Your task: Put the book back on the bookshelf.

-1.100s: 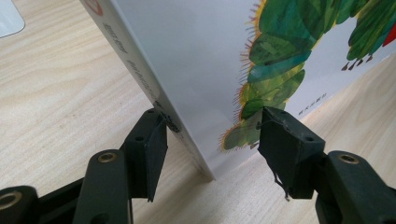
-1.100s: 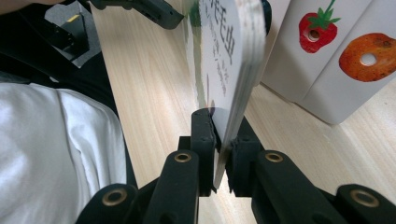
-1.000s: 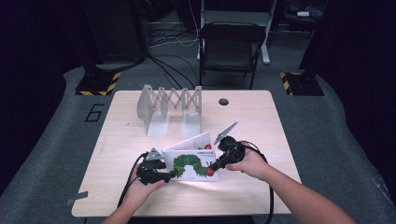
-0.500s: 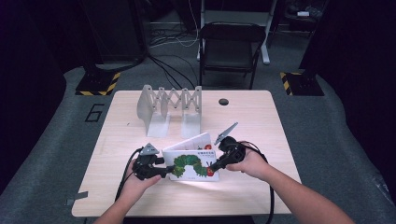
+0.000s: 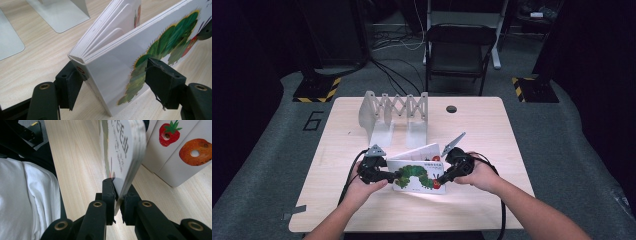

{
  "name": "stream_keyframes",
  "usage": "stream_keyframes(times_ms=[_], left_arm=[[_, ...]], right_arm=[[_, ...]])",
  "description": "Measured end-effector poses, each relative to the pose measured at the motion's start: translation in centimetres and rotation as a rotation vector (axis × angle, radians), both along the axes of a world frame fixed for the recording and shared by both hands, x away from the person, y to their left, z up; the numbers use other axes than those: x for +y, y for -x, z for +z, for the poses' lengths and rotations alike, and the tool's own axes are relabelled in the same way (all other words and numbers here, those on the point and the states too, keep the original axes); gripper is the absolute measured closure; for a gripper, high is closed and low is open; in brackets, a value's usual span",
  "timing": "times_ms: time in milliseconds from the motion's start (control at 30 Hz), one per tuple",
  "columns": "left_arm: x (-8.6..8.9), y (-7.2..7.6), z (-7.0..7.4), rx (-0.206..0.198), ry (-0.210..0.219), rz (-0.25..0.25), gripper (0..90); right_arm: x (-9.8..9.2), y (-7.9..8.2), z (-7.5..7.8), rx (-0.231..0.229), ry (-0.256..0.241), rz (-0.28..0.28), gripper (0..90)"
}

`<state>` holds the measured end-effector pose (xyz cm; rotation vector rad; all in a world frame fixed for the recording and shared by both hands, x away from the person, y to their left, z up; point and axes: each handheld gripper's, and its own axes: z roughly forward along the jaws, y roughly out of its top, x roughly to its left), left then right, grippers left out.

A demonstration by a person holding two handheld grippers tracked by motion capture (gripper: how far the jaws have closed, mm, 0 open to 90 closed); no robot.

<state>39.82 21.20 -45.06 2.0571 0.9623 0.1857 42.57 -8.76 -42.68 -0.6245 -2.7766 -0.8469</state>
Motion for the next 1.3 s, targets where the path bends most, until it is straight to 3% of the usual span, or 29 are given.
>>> stream_keyframes(times_ms=[333,367,533,833,1067,1300], left_arm=[[-0.1,0.6,0.3,-0.06,-0.036,-0.017,43.1],[-0.2,0.8,0.4,-0.07,-0.046,-0.018,44.5],[-0.2,1.0,0.5,-0.061,-0.037,-0.022,46.2],[-0.3,1.6,1.2,-0.093,-0.048,-0.093,47.5],[-0.7,1.7,1.1,-0.092,-0.054,-0.111,48.8],[-1.2,1.4,1.0,-0.105,-0.058,-0.118,49.9]], right_arm=[[-0.6,-0.6,-1.1,-0.046,0.034,-0.066,77.5],[-0.5,-0.5,-1.3,-0.054,0.034,-0.096,76.4],[-0.4,-0.6,-1.5,-0.065,0.045,-0.112,74.5],[-0.8,-1.0,-1.3,-0.09,0.058,-0.153,69.4],[-1.0,-1.0,-1.1,-0.08,0.055,-0.181,66.7],[-1.3,-1.1,-0.8,-0.099,0.057,-0.197,64.1]])
